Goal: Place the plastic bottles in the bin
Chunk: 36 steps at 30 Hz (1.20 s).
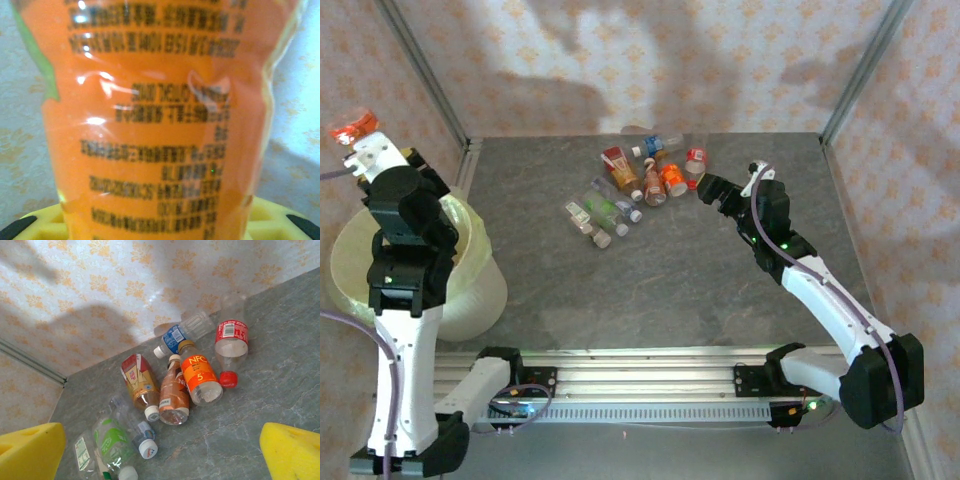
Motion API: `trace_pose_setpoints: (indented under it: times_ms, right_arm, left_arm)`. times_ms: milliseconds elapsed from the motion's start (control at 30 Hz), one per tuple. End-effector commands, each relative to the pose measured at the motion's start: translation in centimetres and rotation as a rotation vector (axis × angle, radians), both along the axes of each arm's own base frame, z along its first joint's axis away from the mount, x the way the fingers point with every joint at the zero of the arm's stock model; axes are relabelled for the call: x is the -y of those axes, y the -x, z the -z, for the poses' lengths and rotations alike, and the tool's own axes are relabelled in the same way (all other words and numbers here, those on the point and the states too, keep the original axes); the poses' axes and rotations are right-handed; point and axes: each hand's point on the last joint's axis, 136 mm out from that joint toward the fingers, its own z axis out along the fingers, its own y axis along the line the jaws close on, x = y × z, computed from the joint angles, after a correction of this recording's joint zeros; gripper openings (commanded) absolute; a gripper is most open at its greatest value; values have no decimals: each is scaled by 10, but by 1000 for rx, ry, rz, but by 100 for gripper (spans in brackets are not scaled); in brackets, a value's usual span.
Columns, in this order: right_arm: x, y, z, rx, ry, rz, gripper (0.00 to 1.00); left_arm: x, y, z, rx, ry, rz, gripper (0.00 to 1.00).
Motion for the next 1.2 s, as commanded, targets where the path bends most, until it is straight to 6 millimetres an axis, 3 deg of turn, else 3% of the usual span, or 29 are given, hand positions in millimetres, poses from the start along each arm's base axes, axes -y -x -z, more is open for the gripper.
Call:
trace_pose_setpoints:
  times_ms: [0, 133, 333, 400, 633, 700, 933, 1167]
  right_arm:
    - [-2, 2, -13, 22, -16, -14, 100]
    - [-1, 4, -10, 19, 8, -15, 100]
    - [-3, 1, -10, 25, 18, -24, 100]
    - [-6, -2, -12, 32, 14, -33, 100]
    - [-17, -8, -21, 15, 21, -82, 100]
    - [-18, -13, -13, -13, 13, -75, 100]
    - [-13, -14, -17, 6, 30, -54, 100]
    - [-13, -15, -16, 8, 48, -56, 99]
  left_arm:
    - [-9, -5, 19, -18, 29, -1, 45]
    - [-15, -4, 34, 5, 30, 15, 45]
    - [-28, -5, 79, -55, 57, -7, 46]
    - [-27, -9, 96, -60, 59, 15, 47]
    - [-14, -22, 123, -62, 158, 105, 50]
    - [-14, -20, 137, -75, 201, 91, 55]
    - [-22, -15, 151, -47, 208, 29, 77]
    - [-21, -16, 162, -86, 247, 27, 82]
